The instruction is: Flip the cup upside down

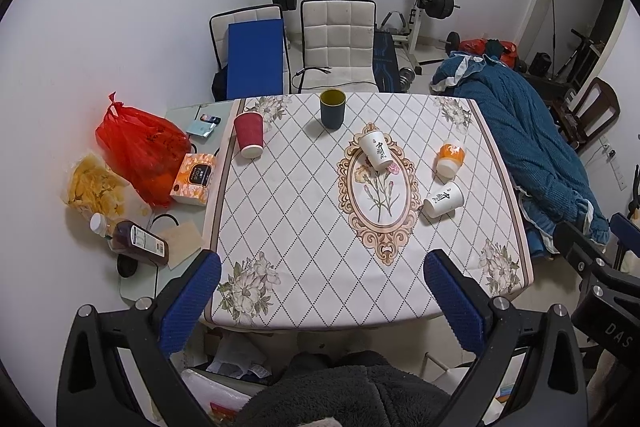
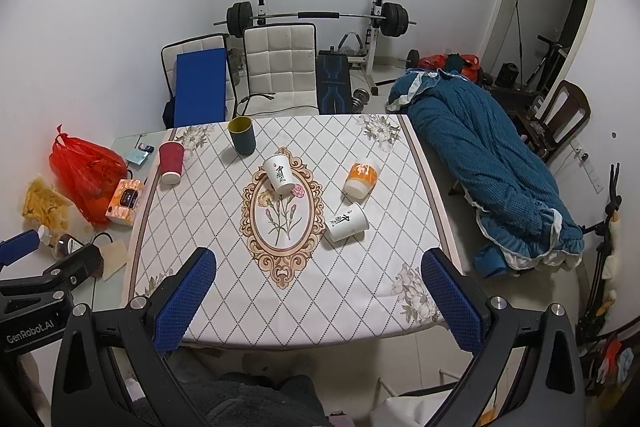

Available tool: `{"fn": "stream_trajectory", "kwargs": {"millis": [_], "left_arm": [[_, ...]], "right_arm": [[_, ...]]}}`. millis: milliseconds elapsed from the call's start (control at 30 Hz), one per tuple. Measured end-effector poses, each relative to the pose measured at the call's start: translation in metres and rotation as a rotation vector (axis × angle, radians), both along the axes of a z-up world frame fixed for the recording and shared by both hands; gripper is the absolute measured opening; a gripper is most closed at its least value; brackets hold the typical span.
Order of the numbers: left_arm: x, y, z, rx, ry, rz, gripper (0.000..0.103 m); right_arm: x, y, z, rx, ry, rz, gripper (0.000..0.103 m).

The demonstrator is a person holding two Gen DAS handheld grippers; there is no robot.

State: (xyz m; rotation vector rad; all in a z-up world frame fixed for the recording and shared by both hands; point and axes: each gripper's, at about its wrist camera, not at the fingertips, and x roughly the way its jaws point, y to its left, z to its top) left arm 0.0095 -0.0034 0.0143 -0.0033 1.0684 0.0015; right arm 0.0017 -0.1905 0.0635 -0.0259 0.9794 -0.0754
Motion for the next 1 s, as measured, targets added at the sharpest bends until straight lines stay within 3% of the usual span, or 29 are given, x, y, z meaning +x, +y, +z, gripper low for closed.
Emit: {"fn": "stream_trajectory", "kwargs": {"millis": [1000], "left_arm": [[0.003,0.007,0.0,0.003,-0.004,0.001,0.103]], "right_arm": [[0.009,0.008,0.002,0.004,-0.001,0.003,0.103]]}}
